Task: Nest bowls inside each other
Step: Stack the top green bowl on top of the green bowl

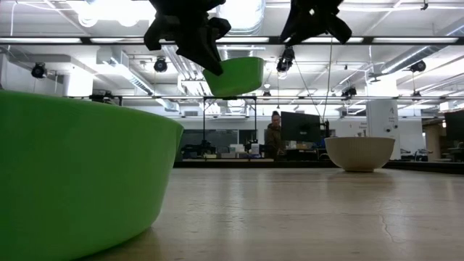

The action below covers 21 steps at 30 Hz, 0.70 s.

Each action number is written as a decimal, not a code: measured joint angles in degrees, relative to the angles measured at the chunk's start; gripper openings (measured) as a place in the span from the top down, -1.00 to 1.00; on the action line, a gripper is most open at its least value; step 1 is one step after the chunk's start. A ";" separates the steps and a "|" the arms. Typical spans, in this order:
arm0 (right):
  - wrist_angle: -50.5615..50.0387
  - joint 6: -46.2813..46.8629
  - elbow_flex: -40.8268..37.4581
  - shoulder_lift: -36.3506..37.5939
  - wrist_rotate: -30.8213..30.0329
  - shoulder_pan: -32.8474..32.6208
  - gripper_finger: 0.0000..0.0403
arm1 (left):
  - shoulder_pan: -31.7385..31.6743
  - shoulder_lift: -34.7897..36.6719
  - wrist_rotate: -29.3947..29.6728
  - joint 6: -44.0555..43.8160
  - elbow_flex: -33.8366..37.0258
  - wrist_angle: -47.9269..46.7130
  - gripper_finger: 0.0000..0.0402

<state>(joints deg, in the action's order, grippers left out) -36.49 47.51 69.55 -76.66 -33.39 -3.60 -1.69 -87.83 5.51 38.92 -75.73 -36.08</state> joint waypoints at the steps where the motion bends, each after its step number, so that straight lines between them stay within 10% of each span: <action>1: -0.03 0.04 -0.54 0.00 0.00 0.00 0.50 | 0.00 0.00 -0.02 0.00 -0.01 -0.02 0.94; 21: 0.03 5.62 -0.50 0.07 -4.08 0.44 0.12 | 0.66 0.00 -0.04 -0.15 0.01 -0.02 0.95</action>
<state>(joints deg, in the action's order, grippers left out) -36.45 53.13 69.05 -76.60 -37.46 -3.16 -1.04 -87.83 5.48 38.76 -75.72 -36.10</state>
